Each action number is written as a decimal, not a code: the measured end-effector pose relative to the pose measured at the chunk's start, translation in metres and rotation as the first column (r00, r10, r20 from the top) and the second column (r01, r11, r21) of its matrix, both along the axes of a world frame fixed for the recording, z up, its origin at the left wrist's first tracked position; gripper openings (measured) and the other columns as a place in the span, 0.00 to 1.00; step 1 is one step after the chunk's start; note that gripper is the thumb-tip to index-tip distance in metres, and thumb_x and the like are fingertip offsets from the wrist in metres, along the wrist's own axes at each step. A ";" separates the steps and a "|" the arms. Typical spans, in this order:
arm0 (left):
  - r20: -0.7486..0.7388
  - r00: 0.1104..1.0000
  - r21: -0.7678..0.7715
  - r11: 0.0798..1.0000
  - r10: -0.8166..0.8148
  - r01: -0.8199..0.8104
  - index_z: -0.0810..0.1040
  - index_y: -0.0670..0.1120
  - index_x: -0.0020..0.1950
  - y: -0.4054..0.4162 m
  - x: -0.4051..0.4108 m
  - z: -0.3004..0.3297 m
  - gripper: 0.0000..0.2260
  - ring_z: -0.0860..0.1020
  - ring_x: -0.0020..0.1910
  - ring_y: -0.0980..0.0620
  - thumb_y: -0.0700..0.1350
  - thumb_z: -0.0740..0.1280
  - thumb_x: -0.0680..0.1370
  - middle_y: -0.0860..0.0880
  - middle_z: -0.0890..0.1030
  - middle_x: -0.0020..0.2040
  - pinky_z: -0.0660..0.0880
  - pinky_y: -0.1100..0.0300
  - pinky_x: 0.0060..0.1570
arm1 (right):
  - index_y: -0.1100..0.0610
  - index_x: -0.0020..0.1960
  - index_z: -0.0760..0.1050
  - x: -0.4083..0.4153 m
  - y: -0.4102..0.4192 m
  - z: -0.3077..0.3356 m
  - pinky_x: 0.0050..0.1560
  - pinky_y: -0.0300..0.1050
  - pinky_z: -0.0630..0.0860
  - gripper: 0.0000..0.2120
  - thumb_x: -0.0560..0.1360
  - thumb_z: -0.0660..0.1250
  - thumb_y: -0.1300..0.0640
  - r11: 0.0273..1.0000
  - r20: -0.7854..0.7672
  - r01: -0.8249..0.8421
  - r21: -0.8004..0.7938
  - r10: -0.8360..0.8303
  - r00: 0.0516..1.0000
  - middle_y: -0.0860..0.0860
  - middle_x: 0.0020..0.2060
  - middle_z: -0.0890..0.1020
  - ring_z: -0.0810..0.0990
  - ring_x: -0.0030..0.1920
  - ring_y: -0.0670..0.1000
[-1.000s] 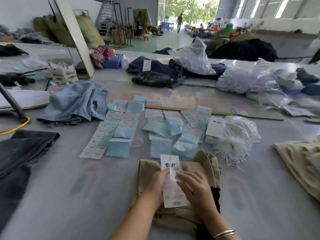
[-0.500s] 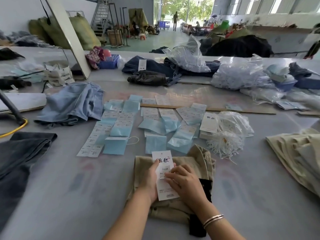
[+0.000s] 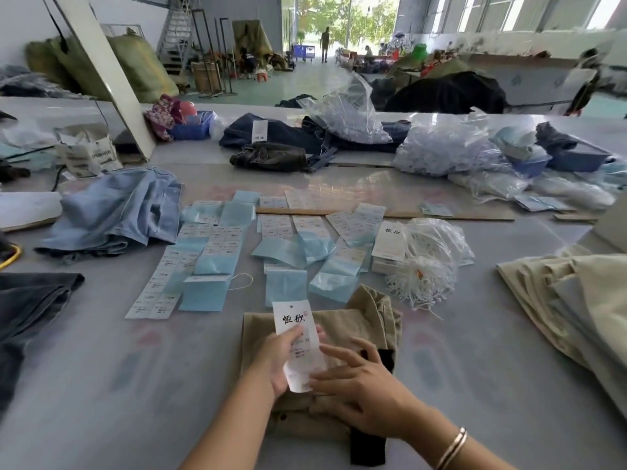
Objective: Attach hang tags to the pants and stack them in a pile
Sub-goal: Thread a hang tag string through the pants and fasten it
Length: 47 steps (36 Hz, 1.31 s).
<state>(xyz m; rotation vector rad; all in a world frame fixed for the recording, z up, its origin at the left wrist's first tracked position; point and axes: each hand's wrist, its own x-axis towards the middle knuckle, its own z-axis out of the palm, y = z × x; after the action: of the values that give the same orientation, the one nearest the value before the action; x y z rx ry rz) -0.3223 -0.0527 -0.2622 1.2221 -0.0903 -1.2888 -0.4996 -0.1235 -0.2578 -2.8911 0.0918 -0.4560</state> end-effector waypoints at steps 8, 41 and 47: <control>0.799 0.597 0.090 0.996 -0.069 -0.005 0.81 0.48 0.47 -0.022 -0.027 -0.009 0.13 0.80 0.33 0.64 0.57 0.66 0.77 0.58 0.82 0.34 0.75 0.69 0.33 | 0.58 0.49 0.84 -0.028 -0.143 0.043 0.43 0.48 0.76 0.06 0.73 0.71 0.64 0.722 0.245 0.578 0.380 -0.681 0.690 0.54 0.41 0.85 0.82 0.41 0.51; 0.987 -0.158 0.053 0.897 0.018 0.438 0.83 0.45 0.45 -0.087 -0.068 0.013 0.13 0.77 0.50 0.50 0.52 0.66 0.78 0.48 0.78 0.55 0.73 0.57 0.49 | 0.59 0.45 0.77 -0.014 -0.229 0.067 0.32 0.32 0.72 0.04 0.77 0.65 0.60 0.138 -0.119 0.363 0.921 -0.788 0.604 0.52 0.36 0.83 0.79 0.35 0.46; 0.867 -0.447 0.426 0.791 -0.219 0.440 0.80 0.45 0.61 -0.179 -0.093 0.035 0.16 0.55 0.76 0.45 0.51 0.58 0.82 0.48 0.54 0.79 0.55 0.48 0.73 | 0.58 0.41 0.78 -0.013 -0.221 0.070 0.31 0.28 0.71 0.06 0.76 0.67 0.61 0.212 -0.096 0.382 0.900 -0.757 0.646 0.51 0.35 0.84 0.80 0.35 0.45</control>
<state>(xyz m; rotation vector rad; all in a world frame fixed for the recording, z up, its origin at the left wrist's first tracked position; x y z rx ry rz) -0.4151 -0.2318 -0.2272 1.9066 -2.0781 -0.1951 -0.5122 -0.3446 -0.1874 -1.5521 1.0817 -0.7786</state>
